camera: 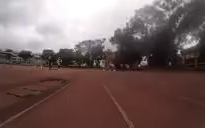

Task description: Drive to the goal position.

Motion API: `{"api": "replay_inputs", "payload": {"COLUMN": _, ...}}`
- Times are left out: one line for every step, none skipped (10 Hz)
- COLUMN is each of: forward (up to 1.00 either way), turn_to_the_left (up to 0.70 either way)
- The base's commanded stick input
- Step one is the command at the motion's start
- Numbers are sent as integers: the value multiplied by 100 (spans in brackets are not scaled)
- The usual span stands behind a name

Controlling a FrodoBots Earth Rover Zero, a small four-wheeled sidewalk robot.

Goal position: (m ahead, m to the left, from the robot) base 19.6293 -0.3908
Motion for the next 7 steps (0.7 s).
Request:
{"api": "replay_inputs", "payload": {"forward": 70, "turn_to_the_left": 0}}
{"api": "replay_inputs", "payload": {"forward": 70, "turn_to_the_left": 0}}
{"api": "replay_inputs", "payload": {"forward": 70, "turn_to_the_left": 0}}
{"api": "replay_inputs", "payload": {"forward": 70, "turn_to_the_left": 0}}
{"api": "replay_inputs", "payload": {"forward": 70, "turn_to_the_left": 0}}
{"api": "replay_inputs", "payload": {"forward": 70, "turn_to_the_left": 0}}
{"api": "replay_inputs", "payload": {"forward": 70, "turn_to_the_left": 0}}
